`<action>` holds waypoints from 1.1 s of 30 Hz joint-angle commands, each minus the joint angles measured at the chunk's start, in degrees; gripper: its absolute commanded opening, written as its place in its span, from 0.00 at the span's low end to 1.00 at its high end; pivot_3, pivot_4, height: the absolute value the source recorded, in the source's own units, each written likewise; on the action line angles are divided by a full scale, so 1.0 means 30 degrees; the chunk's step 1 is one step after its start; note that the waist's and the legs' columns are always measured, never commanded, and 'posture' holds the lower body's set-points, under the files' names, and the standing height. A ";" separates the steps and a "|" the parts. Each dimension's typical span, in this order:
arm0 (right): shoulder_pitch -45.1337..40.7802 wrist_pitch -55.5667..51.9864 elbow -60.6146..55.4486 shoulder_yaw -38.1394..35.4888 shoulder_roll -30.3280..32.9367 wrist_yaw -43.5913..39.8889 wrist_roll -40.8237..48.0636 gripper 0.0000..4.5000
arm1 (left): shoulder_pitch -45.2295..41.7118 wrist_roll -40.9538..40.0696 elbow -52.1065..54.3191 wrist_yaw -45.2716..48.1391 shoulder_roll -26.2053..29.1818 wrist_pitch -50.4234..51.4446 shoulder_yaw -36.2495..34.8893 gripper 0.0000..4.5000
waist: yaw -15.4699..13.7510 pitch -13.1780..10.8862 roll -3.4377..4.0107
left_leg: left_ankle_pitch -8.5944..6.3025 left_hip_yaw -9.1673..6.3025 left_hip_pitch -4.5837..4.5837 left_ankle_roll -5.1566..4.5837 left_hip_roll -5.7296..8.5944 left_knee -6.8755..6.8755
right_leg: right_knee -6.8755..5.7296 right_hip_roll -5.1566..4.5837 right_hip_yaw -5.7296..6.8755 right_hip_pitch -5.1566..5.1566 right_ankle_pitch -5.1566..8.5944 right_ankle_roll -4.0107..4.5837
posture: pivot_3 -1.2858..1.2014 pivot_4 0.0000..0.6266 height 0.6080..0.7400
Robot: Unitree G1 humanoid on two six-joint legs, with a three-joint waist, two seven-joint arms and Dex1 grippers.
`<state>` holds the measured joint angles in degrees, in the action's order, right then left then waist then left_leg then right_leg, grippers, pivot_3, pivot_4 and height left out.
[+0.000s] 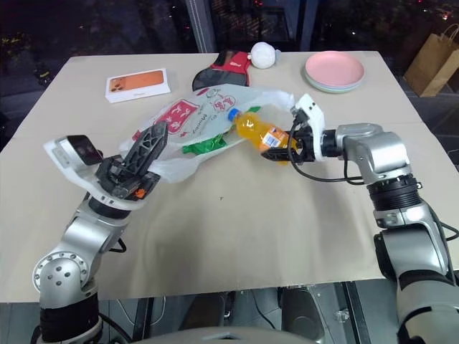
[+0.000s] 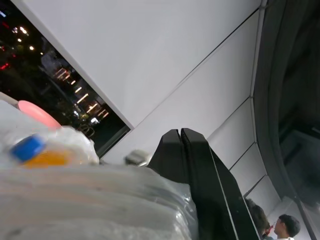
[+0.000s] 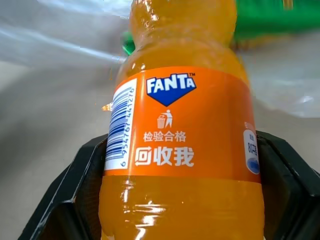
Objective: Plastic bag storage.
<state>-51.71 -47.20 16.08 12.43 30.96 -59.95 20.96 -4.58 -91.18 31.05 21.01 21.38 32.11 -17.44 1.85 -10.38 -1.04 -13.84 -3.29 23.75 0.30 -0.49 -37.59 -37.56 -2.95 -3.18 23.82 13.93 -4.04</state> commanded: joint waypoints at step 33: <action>-0.6852 0.0635 0.8588 -0.5896 -1.0734 0.7696 0.0579 1.00 | 0.0234 0.2263 0.1193 0.1096 0.0102 -0.0071 0.2048 0.00 | 0.0098 -0.0011 0.0025 | 0.0021 -0.0050 0.0004 0.0035 0.0035 0.0031 | -0.0053 -0.0020 0.0046 0.0023 0.0003 0.0023 | 0.52 0.24 1.00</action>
<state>-72.21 -47.07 47.31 -6.06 -2.05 -33.25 21.65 -3.44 -84.40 33.15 23.97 21.87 32.64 -11.07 2.14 -10.41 -0.97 -13.77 -3.45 23.77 0.40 -0.40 -37.48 -37.73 -2.99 -3.04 23.91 13.94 -3.97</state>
